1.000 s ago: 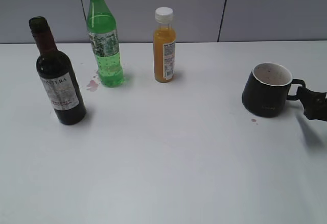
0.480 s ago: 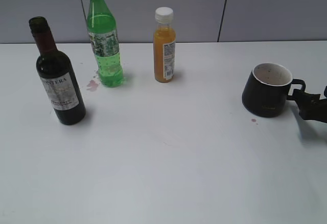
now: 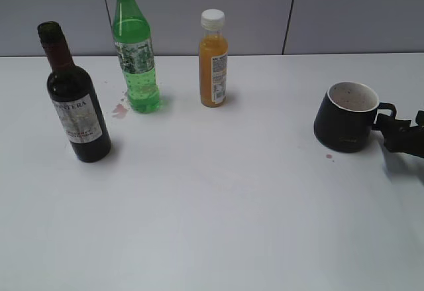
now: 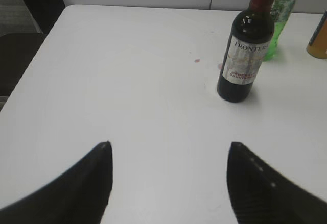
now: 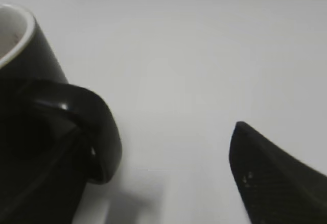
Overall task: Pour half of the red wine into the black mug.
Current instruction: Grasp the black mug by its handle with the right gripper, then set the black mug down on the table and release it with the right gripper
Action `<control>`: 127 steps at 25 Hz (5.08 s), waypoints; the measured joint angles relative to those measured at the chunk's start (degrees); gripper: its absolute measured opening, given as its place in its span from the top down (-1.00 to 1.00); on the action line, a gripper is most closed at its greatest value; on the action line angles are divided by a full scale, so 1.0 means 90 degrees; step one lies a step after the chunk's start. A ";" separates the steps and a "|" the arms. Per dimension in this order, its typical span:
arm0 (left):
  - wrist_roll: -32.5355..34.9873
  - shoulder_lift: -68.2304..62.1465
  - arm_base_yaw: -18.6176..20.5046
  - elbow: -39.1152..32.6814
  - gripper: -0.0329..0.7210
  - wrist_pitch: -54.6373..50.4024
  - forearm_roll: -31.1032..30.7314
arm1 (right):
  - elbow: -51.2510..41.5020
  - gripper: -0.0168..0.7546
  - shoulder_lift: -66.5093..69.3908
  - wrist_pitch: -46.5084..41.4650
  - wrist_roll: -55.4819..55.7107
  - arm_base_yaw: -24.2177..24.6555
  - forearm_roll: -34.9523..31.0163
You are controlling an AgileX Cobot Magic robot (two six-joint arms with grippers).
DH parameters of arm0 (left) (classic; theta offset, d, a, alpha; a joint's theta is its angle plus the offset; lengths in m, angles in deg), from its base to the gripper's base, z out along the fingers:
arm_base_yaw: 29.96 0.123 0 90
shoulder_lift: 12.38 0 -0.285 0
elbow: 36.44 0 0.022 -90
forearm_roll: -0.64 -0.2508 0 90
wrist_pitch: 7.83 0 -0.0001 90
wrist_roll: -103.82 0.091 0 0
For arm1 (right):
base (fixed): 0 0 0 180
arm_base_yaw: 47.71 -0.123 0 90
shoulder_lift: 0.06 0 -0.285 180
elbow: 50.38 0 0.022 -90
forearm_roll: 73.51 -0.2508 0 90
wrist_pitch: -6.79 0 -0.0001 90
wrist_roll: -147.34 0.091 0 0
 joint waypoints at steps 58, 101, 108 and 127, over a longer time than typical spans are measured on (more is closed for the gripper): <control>0.0000 0.0000 0.0000 0.0000 -0.46 0.0000 0.0000 | 0.1287 0.83 0.0698 -0.0027 0.0740 -0.0006 0.1179; 0.0000 0.0000 0.0000 0.0000 -0.46 0.0005 0.0000 | 0.3286 0.84 0.0784 -0.0287 0.2510 -0.3615 0.5312; 0.0000 0.0000 0.0000 0.0000 -0.46 0.0005 0.0000 | 0.3344 0.84 0.1095 -0.0292 0.2426 -0.3668 0.4972; 0.0000 0.0000 0.0000 0.0000 -0.46 0.0005 0.0000 | 0.3362 0.64 0.1345 -0.0151 0.2216 -0.3500 0.4918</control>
